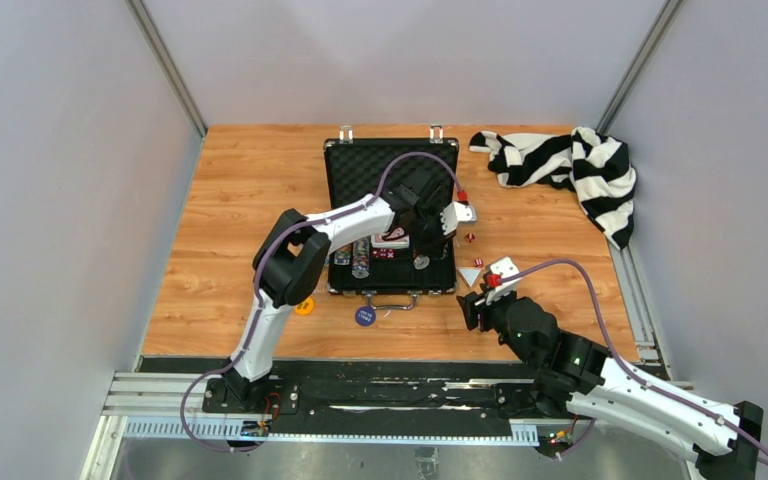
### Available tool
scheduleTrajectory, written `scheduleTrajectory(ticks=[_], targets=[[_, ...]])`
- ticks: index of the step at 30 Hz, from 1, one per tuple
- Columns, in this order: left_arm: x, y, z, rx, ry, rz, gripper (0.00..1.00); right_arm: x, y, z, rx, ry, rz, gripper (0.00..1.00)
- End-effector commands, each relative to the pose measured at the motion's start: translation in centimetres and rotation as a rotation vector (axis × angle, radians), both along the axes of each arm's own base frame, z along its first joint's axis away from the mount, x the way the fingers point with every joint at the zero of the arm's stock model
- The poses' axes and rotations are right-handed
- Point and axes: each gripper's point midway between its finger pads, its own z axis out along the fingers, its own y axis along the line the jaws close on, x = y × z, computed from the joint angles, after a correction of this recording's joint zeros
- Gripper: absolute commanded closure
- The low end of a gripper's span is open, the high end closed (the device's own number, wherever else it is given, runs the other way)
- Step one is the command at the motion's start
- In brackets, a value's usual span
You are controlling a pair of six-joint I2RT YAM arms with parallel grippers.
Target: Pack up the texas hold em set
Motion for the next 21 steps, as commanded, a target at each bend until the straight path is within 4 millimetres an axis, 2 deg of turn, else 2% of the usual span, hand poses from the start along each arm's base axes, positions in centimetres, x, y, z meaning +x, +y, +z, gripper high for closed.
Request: scheduleTrajectory(ticks=[1, 6, 7, 12, 21], targets=[[0.5, -0.3, -0.7, 0.023, 0.004, 0.022, 0.81, 0.2, -0.5, -0.7, -0.014, 0.003, -0.019, 0.44], [1.0, -0.2, -0.9, 0.047, -0.005, 0.028, 0.77, 0.2, -0.5, -0.8, -0.015, 0.009, -0.019, 0.44], [1.0, -0.1, -0.8, 0.052, -0.009, 0.029, 0.73, 0.3, -0.5, -0.9, -0.016, 0.01, -0.021, 0.44], [1.1, 0.2, 0.0, 0.054, -0.026, 0.029, 0.68, 0.3, -0.5, -1.1, -0.022, 0.015, -0.021, 0.44], [1.9, 0.3, 1.8, 0.048, -0.076, 0.054, 0.67, 0.3, -0.4, -1.3, -0.02, 0.019, -0.018, 0.44]])
